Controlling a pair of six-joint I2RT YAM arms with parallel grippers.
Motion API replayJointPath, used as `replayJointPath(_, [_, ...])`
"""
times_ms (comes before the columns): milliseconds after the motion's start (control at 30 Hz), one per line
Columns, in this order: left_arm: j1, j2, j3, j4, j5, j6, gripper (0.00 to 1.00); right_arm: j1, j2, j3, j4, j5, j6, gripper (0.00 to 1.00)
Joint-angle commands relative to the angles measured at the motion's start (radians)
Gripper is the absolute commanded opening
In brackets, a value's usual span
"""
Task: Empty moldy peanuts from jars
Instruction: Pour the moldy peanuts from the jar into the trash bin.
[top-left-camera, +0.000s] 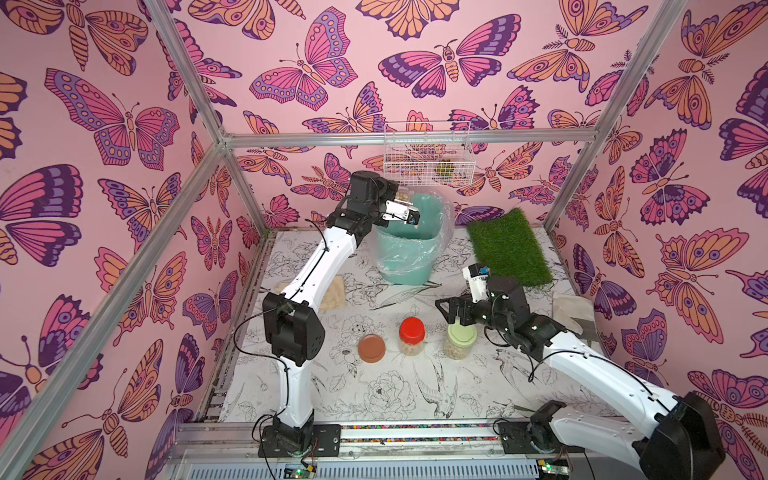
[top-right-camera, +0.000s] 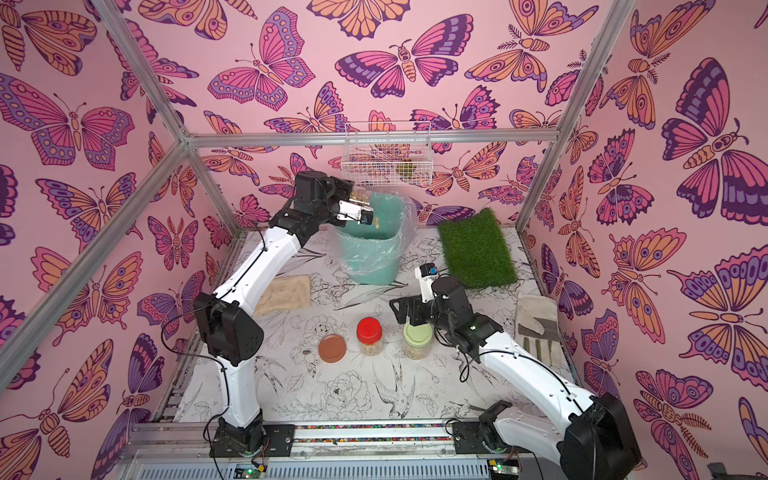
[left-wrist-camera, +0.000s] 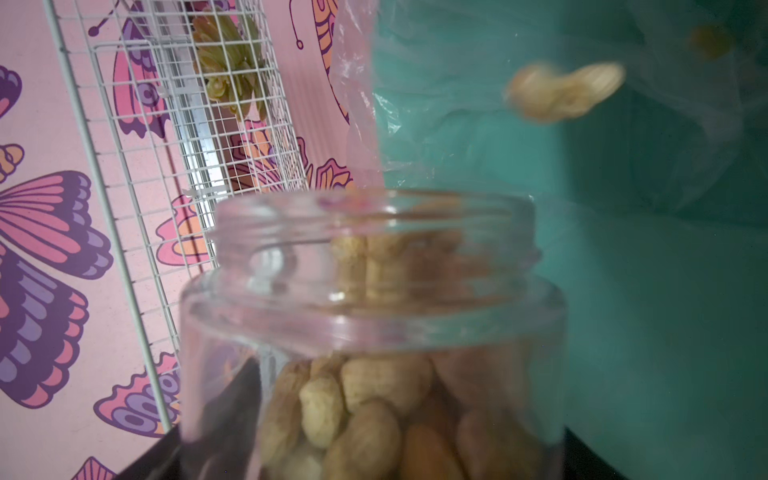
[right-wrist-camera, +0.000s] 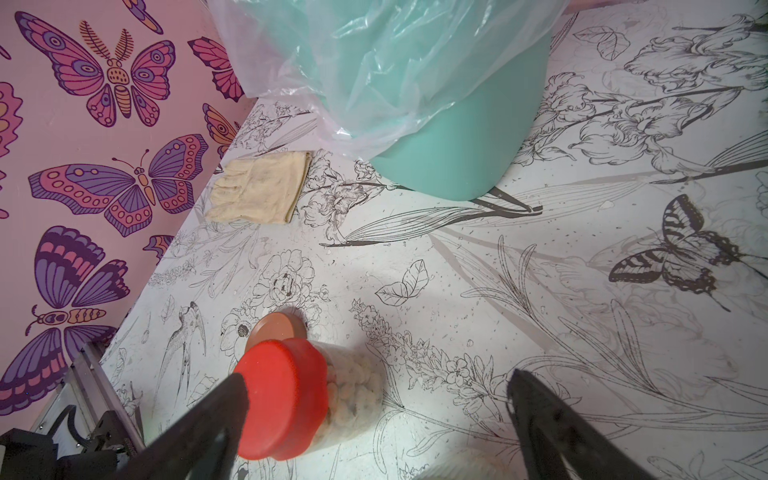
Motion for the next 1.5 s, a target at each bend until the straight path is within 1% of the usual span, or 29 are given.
replayJointPath(0, [-0.008, -0.029, 0.045, 0.024, -0.002, 0.081, 0.00, -0.007, 0.016, -0.006, 0.026, -0.014, 0.019, 0.99])
replayJointPath(500, [-0.011, -0.086, -0.022, -0.040, 0.003, 0.224, 0.00, -0.008, 0.032, -0.017, 0.050, -0.037, 0.059, 0.99])
replayJointPath(933, [-0.011, -0.110, -0.015, -0.041, -0.021, 0.287, 0.00, -0.007, 0.055, -0.017, 0.067, -0.052, 0.070, 0.99])
replayJointPath(1333, [-0.008, -0.123, -0.035, -0.041, -0.024, 0.255, 0.00, -0.007, 0.063, -0.014, 0.062, -0.072, 0.088, 0.99])
replayJointPath(1467, [-0.007, -0.130, -0.041, -0.017, -0.014, 0.154, 0.00, -0.008, 0.062, -0.009, 0.058, -0.074, 0.091, 0.99])
